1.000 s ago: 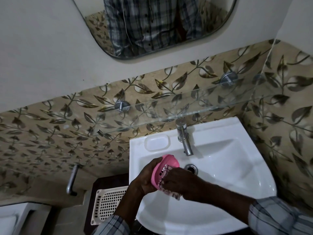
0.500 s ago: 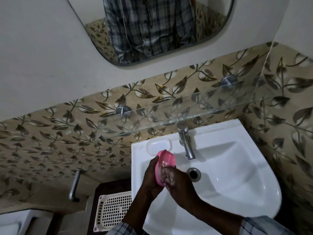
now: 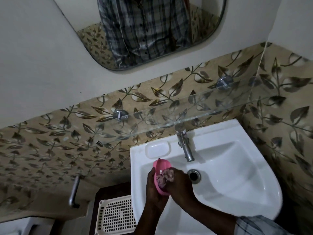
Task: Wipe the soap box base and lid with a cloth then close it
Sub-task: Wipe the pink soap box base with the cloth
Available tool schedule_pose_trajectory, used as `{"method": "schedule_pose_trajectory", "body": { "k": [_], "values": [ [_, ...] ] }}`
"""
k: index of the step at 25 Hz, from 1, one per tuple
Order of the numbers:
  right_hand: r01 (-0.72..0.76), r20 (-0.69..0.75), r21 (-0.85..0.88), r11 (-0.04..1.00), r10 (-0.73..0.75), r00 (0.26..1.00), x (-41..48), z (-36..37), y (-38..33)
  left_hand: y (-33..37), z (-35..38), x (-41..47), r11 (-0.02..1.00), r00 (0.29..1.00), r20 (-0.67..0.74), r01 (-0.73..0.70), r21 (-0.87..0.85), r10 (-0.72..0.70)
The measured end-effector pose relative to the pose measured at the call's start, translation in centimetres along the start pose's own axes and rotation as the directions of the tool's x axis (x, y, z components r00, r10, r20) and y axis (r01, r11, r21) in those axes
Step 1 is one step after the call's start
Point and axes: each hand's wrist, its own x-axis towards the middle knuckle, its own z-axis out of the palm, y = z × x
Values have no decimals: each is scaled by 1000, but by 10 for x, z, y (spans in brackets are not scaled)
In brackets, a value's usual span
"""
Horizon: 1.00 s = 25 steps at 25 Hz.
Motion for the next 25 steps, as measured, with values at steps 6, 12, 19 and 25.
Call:
{"method": "schedule_pose_trajectory", "body": {
  "k": [6, 12, 19, 25],
  "values": [
    [-280, 10, 511, 813, 320, 947, 13, -13, -22, -3, 6, 4, 995, 996, -32, -88, 36, 89],
    [538, 576, -252, 804, -322, 751, 37, -87, -16, 14, -6, 5, 999, 998, 48, 39, 5, -40],
    [630, 243, -145, 763, -589, 770, 57, -113, -9, 14, -7, 4, 990, 974, 209, 109, -86, -89],
    [663, 370, -661, 352, -616, 695, 19, -48, -11, 7, 15, 14, 999, 992, 128, -10, -33, 14]
  ]
}}
